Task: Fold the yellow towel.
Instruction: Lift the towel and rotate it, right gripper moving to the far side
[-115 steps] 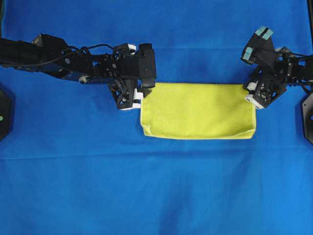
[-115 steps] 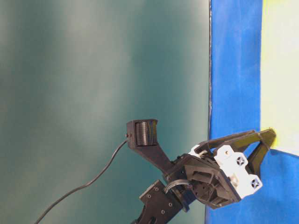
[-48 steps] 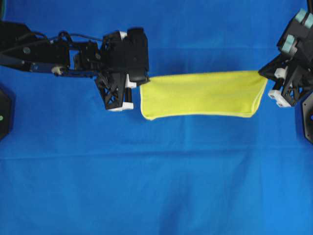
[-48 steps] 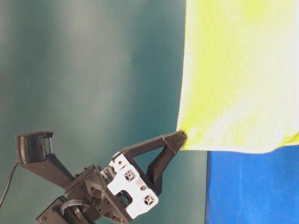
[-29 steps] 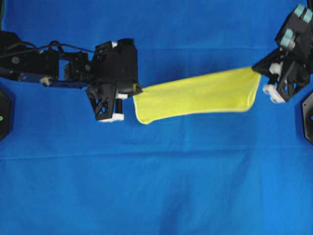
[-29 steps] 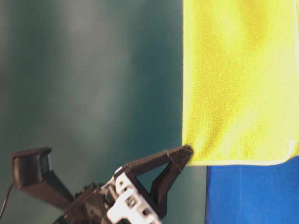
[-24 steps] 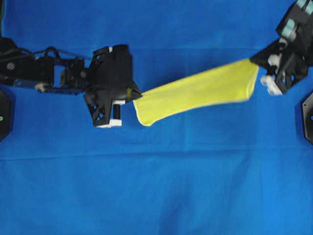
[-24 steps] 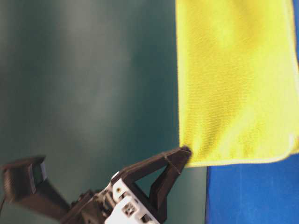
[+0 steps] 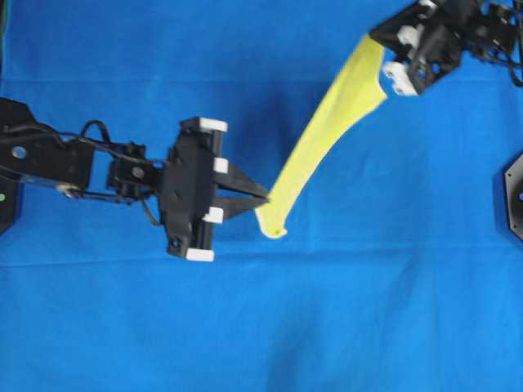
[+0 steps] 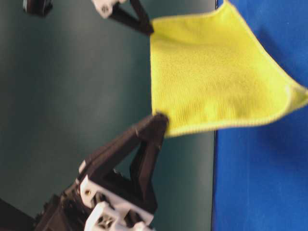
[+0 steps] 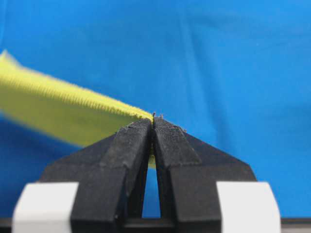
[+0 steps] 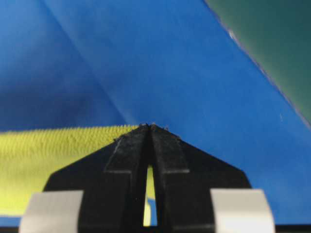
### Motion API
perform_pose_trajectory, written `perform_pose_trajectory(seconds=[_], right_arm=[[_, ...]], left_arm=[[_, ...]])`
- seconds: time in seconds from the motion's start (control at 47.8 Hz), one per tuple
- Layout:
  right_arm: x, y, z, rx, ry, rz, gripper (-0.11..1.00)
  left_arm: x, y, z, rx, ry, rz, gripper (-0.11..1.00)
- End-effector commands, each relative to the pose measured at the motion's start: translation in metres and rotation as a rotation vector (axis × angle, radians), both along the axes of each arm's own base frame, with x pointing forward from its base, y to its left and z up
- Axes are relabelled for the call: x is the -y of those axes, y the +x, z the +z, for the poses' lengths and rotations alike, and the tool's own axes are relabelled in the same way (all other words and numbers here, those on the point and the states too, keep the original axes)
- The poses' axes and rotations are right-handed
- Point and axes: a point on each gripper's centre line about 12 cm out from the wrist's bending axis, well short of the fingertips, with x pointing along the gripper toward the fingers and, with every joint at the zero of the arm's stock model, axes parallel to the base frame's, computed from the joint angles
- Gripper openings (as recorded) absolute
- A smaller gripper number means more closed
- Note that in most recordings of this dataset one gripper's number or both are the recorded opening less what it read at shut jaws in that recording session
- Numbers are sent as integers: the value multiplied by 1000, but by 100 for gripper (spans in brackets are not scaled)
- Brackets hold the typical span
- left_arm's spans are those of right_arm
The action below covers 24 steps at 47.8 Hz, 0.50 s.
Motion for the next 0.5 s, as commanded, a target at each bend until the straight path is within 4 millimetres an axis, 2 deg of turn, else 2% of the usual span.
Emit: perform_pose_trajectory(seconds=[0.0,0.126,0.293,0.482], right_arm=[[20,14,12,29,-33,-16,2],[33,35,15,33,-47,-5,2],[46,60,24,56,-78,12,2],[51,71,28,77,-92,22,2]], left_arm=[[25,8,15,50,16,-68,2],[35,19,12,47,24,-91,2],[36,27,2,29,27,-91,2],[37,31,-2,23,28,-91,2]])
